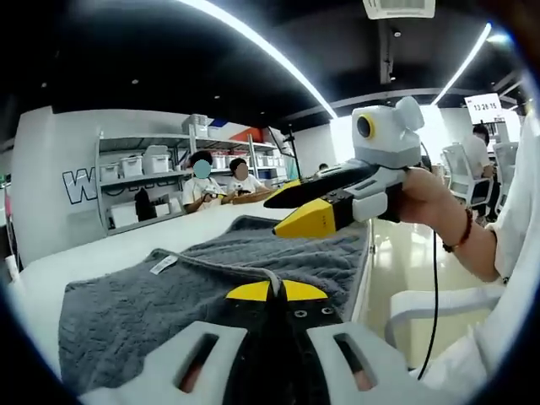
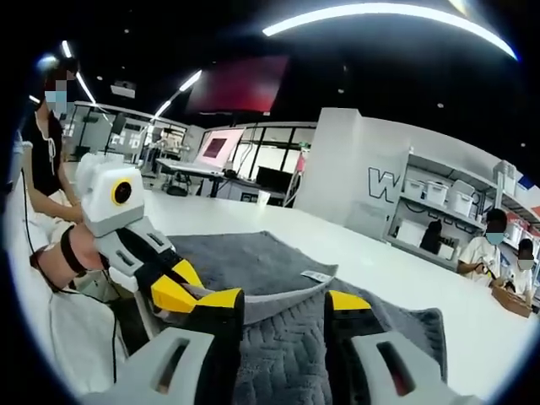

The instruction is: Open the folded towel by lifting each exposed corner and separating the folded layers until the towel lies flat within the target outline without major curled edges

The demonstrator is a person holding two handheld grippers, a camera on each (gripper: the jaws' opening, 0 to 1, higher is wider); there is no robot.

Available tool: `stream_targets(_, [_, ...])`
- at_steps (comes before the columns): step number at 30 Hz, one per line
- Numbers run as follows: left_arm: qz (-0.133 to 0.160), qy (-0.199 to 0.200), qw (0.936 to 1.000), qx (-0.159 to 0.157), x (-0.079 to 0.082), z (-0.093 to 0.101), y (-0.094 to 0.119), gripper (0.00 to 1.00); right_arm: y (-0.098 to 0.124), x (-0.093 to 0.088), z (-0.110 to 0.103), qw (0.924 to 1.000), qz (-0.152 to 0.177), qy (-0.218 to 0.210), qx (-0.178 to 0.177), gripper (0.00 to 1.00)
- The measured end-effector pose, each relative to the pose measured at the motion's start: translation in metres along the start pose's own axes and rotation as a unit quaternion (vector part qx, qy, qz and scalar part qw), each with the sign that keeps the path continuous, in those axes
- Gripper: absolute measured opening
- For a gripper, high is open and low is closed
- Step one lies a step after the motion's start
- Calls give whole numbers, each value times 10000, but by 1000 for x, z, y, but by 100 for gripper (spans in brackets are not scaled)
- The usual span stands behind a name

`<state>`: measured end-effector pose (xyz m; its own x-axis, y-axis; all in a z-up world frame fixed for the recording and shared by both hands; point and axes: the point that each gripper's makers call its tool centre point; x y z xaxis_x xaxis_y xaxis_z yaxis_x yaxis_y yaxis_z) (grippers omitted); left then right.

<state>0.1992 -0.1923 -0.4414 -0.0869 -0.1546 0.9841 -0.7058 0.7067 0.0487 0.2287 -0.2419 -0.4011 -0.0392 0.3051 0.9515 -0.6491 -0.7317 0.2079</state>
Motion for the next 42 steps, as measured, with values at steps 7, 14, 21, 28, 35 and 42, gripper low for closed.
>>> stream_targets(7, [49, -23, 10000, -31, 2, 2, 1, 3, -9, -4, 4, 9999, -128, 2, 22, 33])
stream_targets(14, [55, -18, 10000, -20, 1, 2, 2, 3, -17, -5, 8, 9998, -186, -71, 73, 33])
stream_targets(21, [90, -99, 9999, -109, 2, 3, 3, 3, -26, -4, 8, 9994, -137, -224, 222, 33])
stream_targets(28, [112, -92, 9998, -130, 4, 6, 3, 3, -34, 0, 9, 9994, -177, -157, 251, 34])
stream_targets(35, [125, -74, 9998, -144, 5, 6, 3, 3, -44, -1, 13, 9989, -259, -249, 312, 34])
stream_targets(42, [118, -64, 9998, -152, 5, 6, 3, 3, -50, -1, 14, 9985, -325, -258, 365, 34])
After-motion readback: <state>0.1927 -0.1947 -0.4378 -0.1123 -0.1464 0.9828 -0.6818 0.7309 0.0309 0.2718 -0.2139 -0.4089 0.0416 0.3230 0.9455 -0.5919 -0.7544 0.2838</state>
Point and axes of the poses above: the point that each gripper's makers call its tool centre point, and the gripper's own axes: y roughly backward along the fingers, z roughly to its right, x roughly out of its top, and after that the axes turned 15 degrees about x, right-handed
